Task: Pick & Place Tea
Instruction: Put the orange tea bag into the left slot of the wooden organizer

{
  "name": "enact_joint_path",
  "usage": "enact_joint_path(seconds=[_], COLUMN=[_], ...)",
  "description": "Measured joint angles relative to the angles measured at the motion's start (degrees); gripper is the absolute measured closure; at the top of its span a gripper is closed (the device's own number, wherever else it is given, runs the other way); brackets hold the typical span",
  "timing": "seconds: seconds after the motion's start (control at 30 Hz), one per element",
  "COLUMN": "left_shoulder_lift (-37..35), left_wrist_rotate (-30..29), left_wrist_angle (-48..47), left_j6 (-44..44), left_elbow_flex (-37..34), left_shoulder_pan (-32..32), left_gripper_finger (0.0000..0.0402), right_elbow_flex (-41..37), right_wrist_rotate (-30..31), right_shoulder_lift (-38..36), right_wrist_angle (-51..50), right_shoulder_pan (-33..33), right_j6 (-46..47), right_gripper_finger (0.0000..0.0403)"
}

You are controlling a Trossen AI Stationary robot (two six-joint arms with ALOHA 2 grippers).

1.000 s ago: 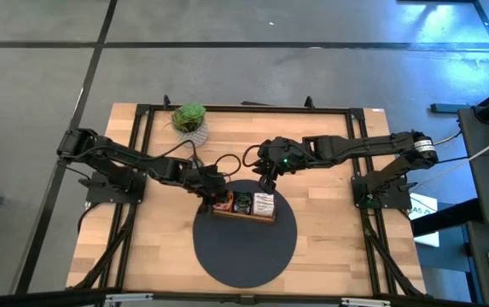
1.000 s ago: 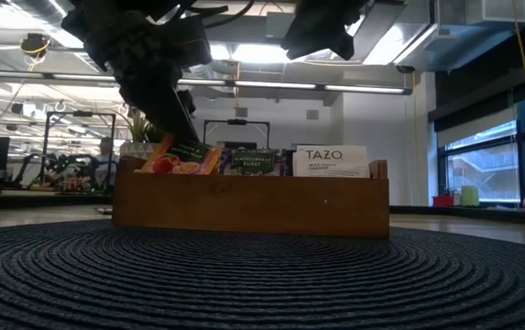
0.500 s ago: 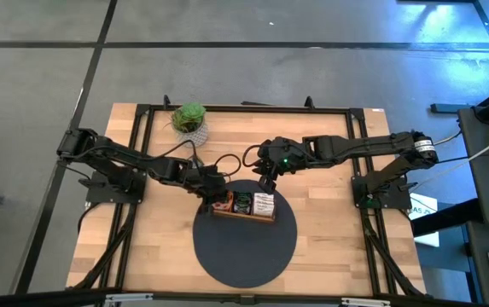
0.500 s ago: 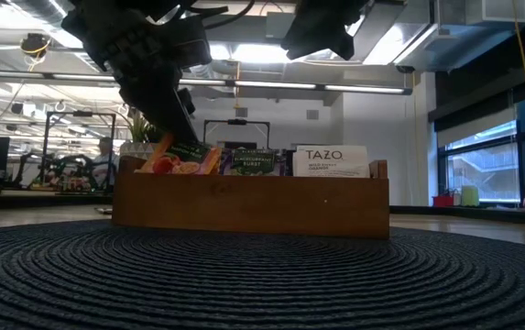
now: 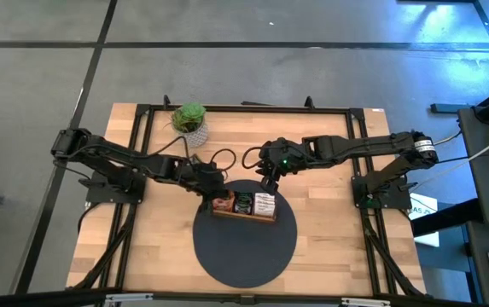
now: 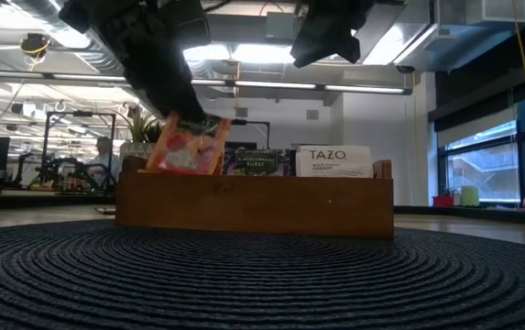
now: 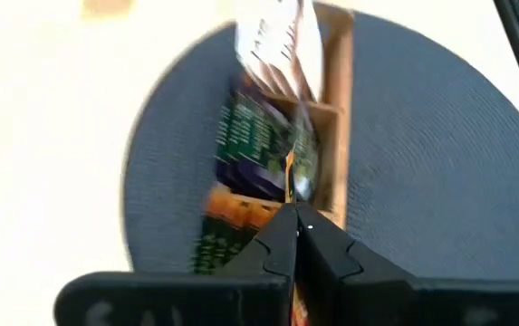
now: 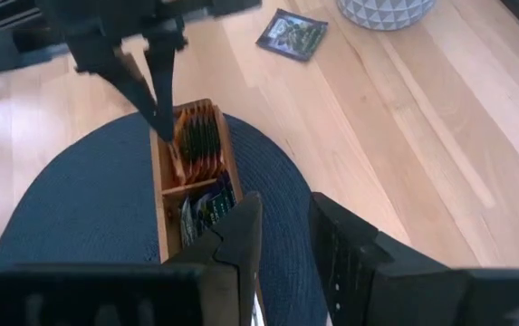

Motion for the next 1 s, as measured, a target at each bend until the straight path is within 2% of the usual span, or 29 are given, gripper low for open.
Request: enact_joint_path(seconds=[0.27,0.63,1.0], left_shoulder_lift=[-1.9,-2.6,-2.6], left_wrist_rotate=[-5.3,-11.4,-12.3], left_wrist_angle=[1.0,19.6,21.1], left_j6=[-3.5,-7.7,-5.1], left_elbow_flex=[-1.2,-11.7,-14.9], left_shoulder_pan=[-2.3,-5.4,-6.2], left_gripper_finger=[0.0399,0.04,0.0399], right_elbow_flex=[0.0,0.0,0.0], right_wrist_rotate=[0.0,0.0,0.0], right_shoulder_lift=[0.0,0.0,0.0], right_wrist_angle=[0.0,0.2,0.4], right_shoulder_pan=[0.0,0.7,0.7], right_j6=[0.0,1.1,1.7], right_gripper_finger=[0.0305,0.0305,0.0305])
